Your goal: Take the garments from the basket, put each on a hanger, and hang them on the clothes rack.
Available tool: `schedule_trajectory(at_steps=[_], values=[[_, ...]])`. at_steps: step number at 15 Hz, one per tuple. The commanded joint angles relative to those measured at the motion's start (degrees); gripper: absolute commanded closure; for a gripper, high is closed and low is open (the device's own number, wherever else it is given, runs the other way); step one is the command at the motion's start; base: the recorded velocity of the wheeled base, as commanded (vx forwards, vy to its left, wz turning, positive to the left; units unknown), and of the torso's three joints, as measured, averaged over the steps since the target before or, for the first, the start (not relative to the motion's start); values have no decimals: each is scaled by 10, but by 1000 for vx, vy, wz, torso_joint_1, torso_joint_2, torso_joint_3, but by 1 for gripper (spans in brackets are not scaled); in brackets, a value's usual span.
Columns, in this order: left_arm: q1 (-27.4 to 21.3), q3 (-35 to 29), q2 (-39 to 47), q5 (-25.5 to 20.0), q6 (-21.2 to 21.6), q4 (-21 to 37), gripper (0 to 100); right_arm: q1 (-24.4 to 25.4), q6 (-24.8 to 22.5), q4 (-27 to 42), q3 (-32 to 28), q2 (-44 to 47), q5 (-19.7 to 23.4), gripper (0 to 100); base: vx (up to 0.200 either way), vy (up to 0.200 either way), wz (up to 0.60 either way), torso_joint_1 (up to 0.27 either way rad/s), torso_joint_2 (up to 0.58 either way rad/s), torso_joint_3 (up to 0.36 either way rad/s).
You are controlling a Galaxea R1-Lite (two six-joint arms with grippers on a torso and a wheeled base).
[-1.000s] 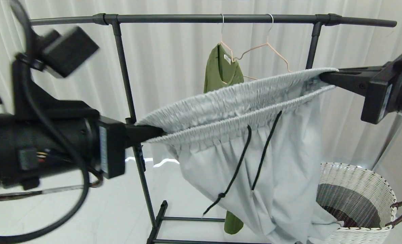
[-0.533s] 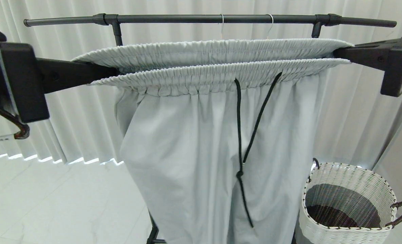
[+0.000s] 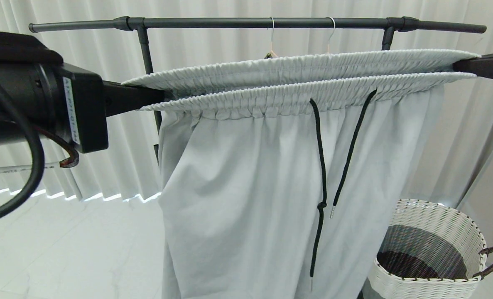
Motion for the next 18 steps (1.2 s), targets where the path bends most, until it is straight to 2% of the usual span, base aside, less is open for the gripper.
schedule_trajectory(at_steps=[1,4,6,7,10,13,15,18], values=[[1,1,13,9,0,0,100,-26,0,14,-3,-3,-1,100,0,0,0,0,0,0],[-6,-8,30,14,1,-10,100,-59,1,95,-33,-22,5,100,0,0,0,0,0,0],[-8,-24,50,14,1,-28,100,-65,2,151,-60,-38,33,100,0,0,0,0,0,0],[-8,-38,69,14,-1,-39,100,-65,2,208,-82,-51,53,100,0,0,0,0,0,0],[-8,-47,104,14,1,-77,100,-65,1,299,-96,-85,115,100,0,0,0,0,0,0],[-8,-48,116,14,1,-88,100,-61,1,324,-97,-100,165,100,0,0,0,0,0,0],[-8,-48,117,13,2,-91,100,-50,0,332,-97,-104,180,100,0,0,0,0,0,0],[-8,-45,111,12,0,-89,100,-40,-1,335,-95,-98,171,100,0,0,0,0,0,0]])
